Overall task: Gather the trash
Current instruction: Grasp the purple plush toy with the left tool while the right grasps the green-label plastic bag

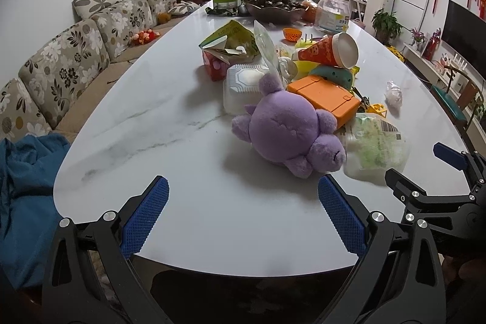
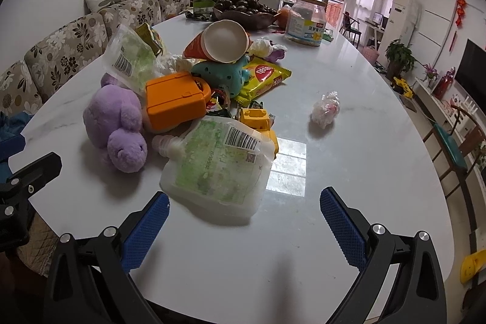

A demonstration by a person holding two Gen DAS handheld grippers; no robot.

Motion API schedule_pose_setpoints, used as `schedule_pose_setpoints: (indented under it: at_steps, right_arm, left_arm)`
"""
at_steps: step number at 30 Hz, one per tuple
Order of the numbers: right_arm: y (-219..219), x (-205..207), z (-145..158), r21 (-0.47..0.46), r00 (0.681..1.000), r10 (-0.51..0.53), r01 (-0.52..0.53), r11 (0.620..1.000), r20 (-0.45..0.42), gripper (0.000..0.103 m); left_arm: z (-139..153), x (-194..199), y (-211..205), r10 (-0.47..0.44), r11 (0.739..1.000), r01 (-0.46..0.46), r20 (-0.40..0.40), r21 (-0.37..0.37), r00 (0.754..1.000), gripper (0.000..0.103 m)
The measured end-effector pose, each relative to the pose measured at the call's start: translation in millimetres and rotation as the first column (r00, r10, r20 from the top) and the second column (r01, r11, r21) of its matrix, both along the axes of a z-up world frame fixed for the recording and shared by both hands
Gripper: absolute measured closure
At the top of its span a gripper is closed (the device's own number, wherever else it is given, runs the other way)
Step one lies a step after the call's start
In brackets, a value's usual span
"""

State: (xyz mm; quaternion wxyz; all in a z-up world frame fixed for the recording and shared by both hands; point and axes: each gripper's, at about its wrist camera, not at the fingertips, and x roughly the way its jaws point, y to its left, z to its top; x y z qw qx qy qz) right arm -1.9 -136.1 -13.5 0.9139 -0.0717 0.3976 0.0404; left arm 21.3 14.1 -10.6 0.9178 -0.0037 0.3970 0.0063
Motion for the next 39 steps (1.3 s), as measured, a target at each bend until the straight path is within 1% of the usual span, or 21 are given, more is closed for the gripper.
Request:
schedule_pose_setpoints:
  at_steps: [10, 18, 27, 30, 31, 33, 35, 36, 38, 39]
  right_arm:
    - [-6, 2, -4, 0.018, 1.000, -0.018, 0.018, 1.000, -0.014, 0.005]
    - [6, 10, -6, 0.013, 1.000, 0.020, -0.020, 1.000, -0.023, 0.005]
    - [8, 37, -16, 0.058, 0.996, 0.049, -0.044, 0.997, -0.075, 0.005]
    - [9, 54, -26, 0.088, 0.989, 0.078, -0.067, 0.994, -0.124, 0.005]
    - [8, 62, -30, 0.118, 0.985, 0.094, -0.077, 0.990, -0.143, 0.004]
    - [11, 67, -32, 0.097, 0.988, 0.097, -0.085, 0.992, -0.119, 0.004]
    - [16, 71, -33, 0.086, 0.985, 0.133, -0.124, 0.989, -0.112, 0.006]
    - [17, 70, -32, 0.087, 0.984, 0.147, -0.138, 0.987, -0.105, 0.015]
    - [16, 67, -29, 0.102, 0.980, 0.181, -0.172, 0.980, -0.085, 0.054]
    - [14, 64, -26, 0.122, 0.977, 0.201, -0.191, 0.974, -0.076, 0.081]
  left_arm:
    - [-2, 1, 1, -0.002, 1.000, 0.002, -0.006, -0.016, 1.000, 0.007]
    - [-4, 4, 4, 0.004, 1.000, -0.005, -0.008, -0.029, 1.000, 0.007]
    - [-7, 6, 12, 0.010, 0.999, -0.011, -0.018, -0.034, 1.000, 0.007]
    - [-9, 8, 13, 0.012, 0.999, -0.012, -0.019, -0.036, 1.000, 0.007]
    - [-9, 9, 14, 0.012, 0.999, -0.013, -0.020, -0.039, 1.000, 0.007]
    - [-10, 8, 15, 0.012, 0.999, -0.013, -0.021, -0.043, 1.000, 0.007]
    - [-11, 7, 17, 0.013, 0.999, -0.014, -0.021, -0.046, 1.000, 0.007]
    - [-11, 6, 18, 0.011, 0.999, -0.012, -0.020, -0.052, 1.000, 0.007]
    - [-12, 5, 20, 0.008, 0.998, -0.010, -0.021, -0.066, 1.000, 0.007]
    - [-13, 5, 21, 0.004, 0.997, -0.006, -0.023, -0.076, 1.000, 0.007]
